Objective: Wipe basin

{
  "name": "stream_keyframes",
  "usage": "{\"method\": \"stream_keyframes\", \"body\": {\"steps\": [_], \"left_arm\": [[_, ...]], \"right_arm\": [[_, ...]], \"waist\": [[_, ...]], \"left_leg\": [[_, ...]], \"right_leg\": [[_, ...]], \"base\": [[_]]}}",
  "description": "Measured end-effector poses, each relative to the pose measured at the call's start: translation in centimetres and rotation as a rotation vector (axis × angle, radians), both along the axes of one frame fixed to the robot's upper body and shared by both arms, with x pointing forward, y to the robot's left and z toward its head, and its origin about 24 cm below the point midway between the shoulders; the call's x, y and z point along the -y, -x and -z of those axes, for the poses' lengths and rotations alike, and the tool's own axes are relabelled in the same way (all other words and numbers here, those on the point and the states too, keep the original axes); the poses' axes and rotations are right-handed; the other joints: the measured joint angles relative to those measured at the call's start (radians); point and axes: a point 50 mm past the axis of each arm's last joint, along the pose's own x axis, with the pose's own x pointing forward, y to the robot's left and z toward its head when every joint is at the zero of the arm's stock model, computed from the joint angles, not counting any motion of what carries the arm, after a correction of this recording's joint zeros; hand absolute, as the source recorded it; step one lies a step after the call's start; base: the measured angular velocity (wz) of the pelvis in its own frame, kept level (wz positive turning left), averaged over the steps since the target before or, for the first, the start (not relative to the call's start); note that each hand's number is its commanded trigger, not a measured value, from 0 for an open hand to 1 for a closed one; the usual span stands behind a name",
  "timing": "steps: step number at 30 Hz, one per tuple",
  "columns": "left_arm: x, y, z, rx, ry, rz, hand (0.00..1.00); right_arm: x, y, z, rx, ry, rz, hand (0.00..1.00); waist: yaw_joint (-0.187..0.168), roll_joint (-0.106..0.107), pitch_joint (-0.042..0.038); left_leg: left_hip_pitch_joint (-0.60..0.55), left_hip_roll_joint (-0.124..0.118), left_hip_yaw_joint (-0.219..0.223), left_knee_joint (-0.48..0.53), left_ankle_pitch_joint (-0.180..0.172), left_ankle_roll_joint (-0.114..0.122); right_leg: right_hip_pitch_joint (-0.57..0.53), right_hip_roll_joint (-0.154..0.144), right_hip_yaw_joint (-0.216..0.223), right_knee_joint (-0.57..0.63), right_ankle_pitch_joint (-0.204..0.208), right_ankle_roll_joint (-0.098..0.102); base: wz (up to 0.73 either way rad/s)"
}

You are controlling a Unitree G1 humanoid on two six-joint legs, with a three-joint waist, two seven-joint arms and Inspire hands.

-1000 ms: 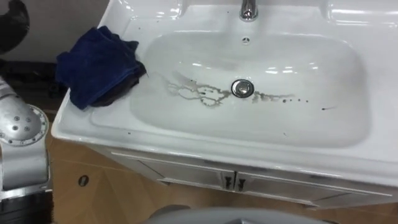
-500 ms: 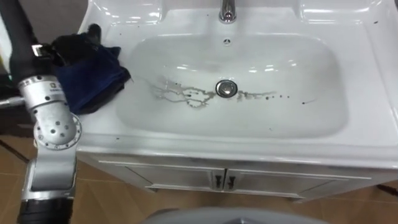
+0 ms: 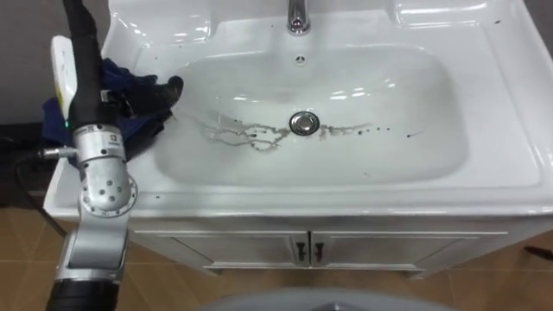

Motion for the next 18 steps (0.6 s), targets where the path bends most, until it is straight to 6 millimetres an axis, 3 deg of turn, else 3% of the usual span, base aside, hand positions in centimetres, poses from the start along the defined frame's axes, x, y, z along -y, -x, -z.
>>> {"method": "stream_keyframes", "body": {"steps": [8,18], "left_arm": [[0.2,0.3,2.3,-0.138,-0.042,-0.012,0.00],[0.4,1.1,4.0,-0.247,-0.183,0.003,0.00]], "right_arm": [[0.1,0.1,0.0,-0.027,0.012,0.016,0.00],[-0.1,0.2,0.0,-0.037,0.012,-0.014,0.00]], "waist": [[0.003,-0.020,-0.0025],[0.006,-0.017,-0.0075]], "left_leg": [[-0.008,-0.001,0.003,-0.001,0.000,0.000],[0.002,-0.001,0.006,-0.015,0.000,0.000]], "right_leg": [[-0.001,0.000,0.007,-0.003,0.000,0.000],[0.003,0.000,0.006,-0.003,0.000,0.000]], "base": [[0.00],[0.00]]}}
